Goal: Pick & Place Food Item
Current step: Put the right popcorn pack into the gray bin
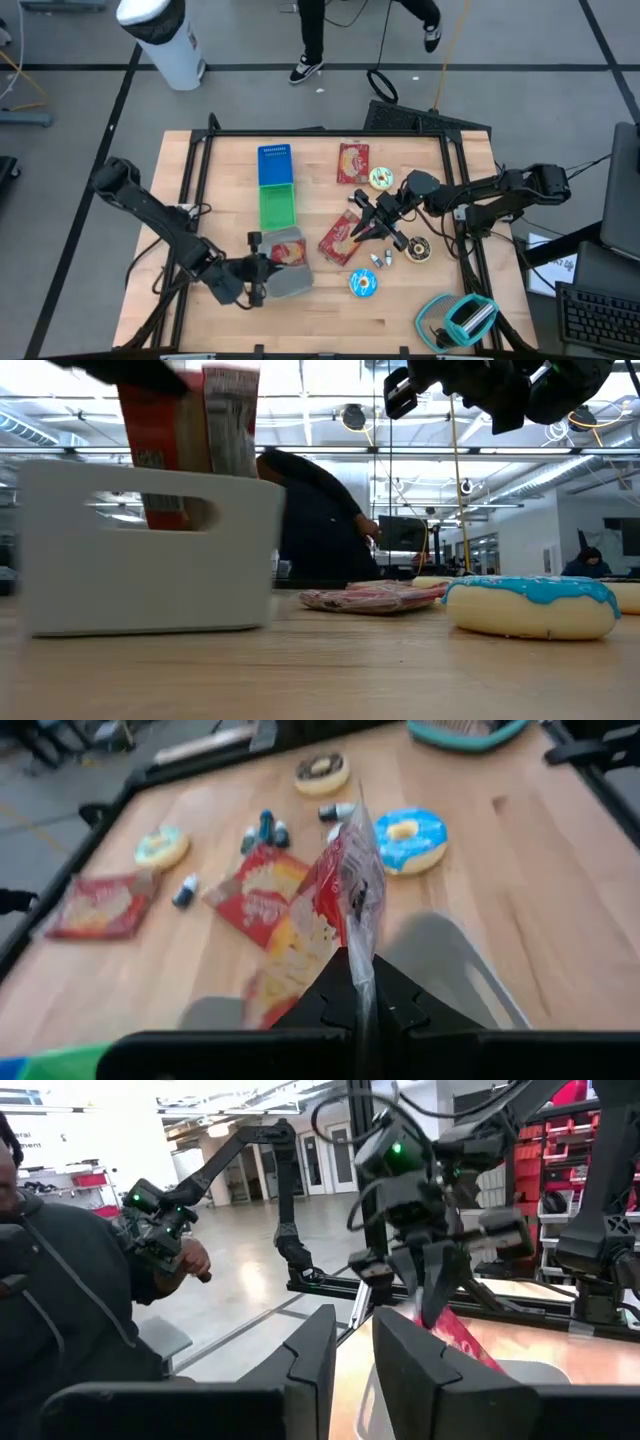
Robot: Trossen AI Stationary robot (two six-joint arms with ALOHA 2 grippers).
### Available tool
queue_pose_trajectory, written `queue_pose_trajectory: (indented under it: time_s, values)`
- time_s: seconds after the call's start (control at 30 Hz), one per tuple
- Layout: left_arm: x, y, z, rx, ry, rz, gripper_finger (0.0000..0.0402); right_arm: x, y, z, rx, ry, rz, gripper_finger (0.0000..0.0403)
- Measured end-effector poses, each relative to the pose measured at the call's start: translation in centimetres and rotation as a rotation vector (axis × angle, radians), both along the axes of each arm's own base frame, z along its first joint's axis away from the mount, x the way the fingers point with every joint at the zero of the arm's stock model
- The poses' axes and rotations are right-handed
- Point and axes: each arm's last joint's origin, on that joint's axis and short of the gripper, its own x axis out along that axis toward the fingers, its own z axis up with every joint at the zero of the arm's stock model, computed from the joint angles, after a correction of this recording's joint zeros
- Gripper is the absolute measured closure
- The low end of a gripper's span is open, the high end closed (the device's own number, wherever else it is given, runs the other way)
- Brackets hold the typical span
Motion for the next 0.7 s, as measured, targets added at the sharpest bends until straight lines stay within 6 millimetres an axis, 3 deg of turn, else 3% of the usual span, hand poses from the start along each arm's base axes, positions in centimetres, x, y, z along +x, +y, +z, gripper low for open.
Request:
queue_pose_trajectory:
  time_s: [0.23,0.47,0.7]
  values:
    - [-0.2,-0.6,-0.4,-0.043,0.003,0.002,0.0399,0.0,0.0,0.0,0.000,-0.001,0.000,0.0340]
    - [-1.0,-0.9,0.7,-0.127,-0.044,0.018,0.0399,0.0,0.1,0.0,0.007,0.002,0.003,0.0340]
    - [-1.1,-0.6,-0.1,-0.122,0.003,0.057,0.0399,0.0,0.1,0.1,0.006,-0.005,0.001,0.0341]
